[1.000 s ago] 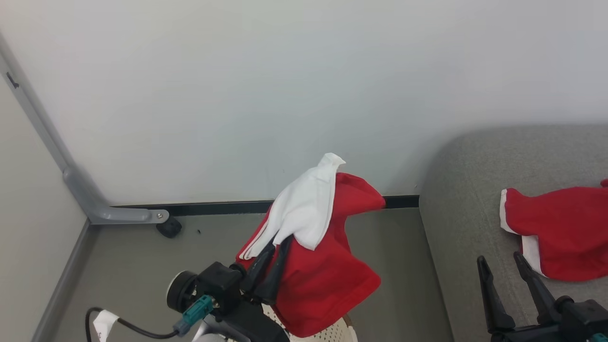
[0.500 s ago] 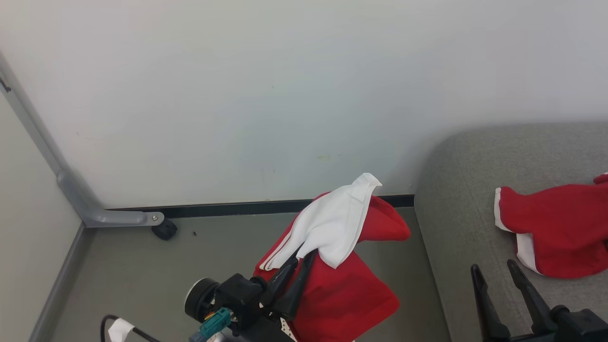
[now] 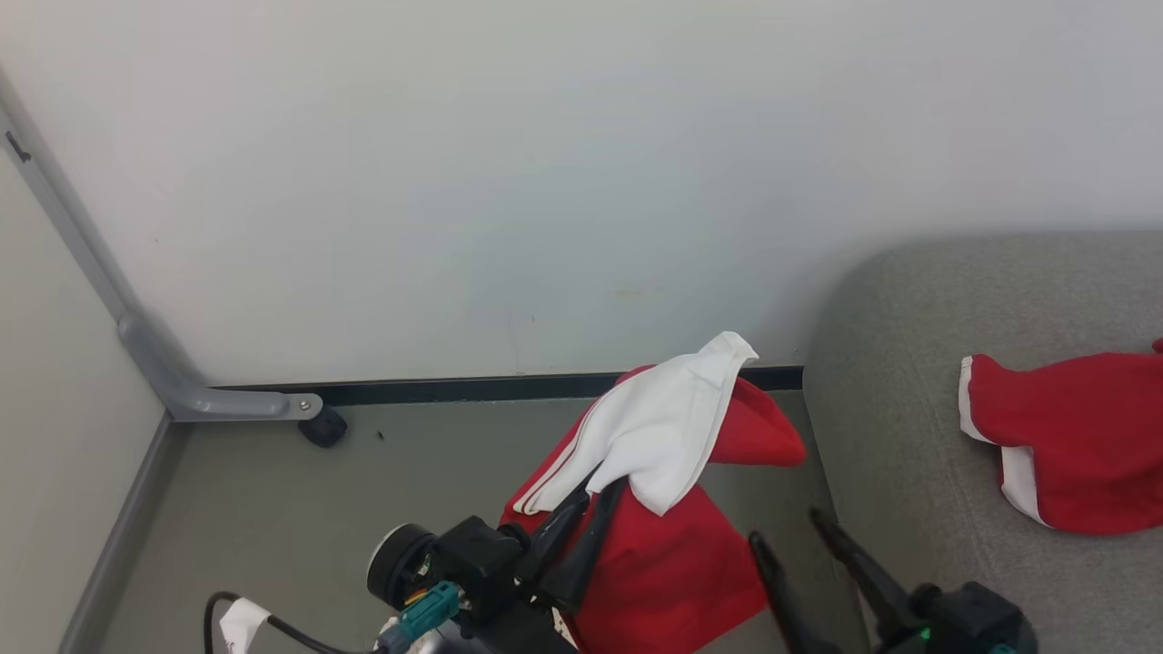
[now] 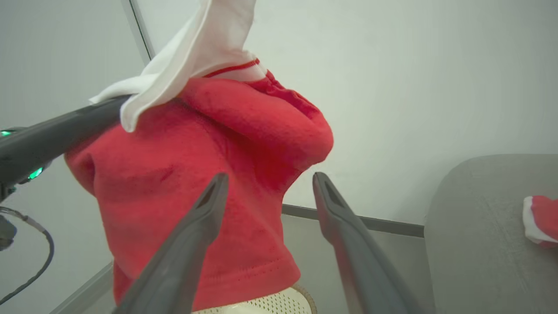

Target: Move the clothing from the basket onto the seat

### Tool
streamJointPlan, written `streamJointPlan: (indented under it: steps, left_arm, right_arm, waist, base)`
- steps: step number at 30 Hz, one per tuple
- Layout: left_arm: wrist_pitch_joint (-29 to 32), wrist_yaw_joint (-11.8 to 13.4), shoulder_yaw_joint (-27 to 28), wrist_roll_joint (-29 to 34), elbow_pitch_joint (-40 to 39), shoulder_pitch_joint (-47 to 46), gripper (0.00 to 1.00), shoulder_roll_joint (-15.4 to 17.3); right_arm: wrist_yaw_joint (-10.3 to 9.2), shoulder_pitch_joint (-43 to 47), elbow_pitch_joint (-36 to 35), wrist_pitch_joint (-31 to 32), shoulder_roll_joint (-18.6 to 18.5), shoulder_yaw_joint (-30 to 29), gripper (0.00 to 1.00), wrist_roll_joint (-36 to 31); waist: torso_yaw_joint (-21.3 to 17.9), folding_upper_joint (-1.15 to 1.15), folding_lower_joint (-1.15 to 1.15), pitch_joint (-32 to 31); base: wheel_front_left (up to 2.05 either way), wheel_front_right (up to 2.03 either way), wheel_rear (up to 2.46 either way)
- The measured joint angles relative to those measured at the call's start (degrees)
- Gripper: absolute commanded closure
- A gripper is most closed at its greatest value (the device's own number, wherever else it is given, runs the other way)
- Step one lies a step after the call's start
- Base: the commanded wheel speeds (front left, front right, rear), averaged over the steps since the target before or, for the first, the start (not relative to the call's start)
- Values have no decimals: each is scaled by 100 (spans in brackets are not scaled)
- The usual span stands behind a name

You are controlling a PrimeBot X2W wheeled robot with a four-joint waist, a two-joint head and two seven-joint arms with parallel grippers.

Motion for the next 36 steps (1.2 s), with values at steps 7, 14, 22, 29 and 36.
streamJointPlan:
  steps: [7,14,22,29,36]
  left_arm:
    - [158,-4,-158,-12,-54,-122,100,-20]
    - [253,-45,-272,-42,-141,-249,100,-32]
    - [311,-55,-286,-64,-189,-252,100,-32]
    - [354,-56,-357,-101,-226,-252,100,-34]
    - [413,-57,-396,-126,-231,-251,100,-36]
  right_arm:
    - [166,-412,342,189,192,609,0,1]
    - [221,-934,758,379,244,1020,0,52]
    - [266,-1434,1237,456,235,1344,0,163]
    - [266,-1751,1418,467,168,1880,100,466]
    - [266,-1884,1547,267,21,2129,100,755]
  waist:
    - [147,0,0,53]
    - [362,0,1,123]
    - [471,0,0,171]
    - [517,0,0,188]
    - [553,0,1,187]
  base:
    - [0,0,0]
    - [0,0,0]
    - [0,0,0]
    - [0,0,0]
    - [0,0,0]
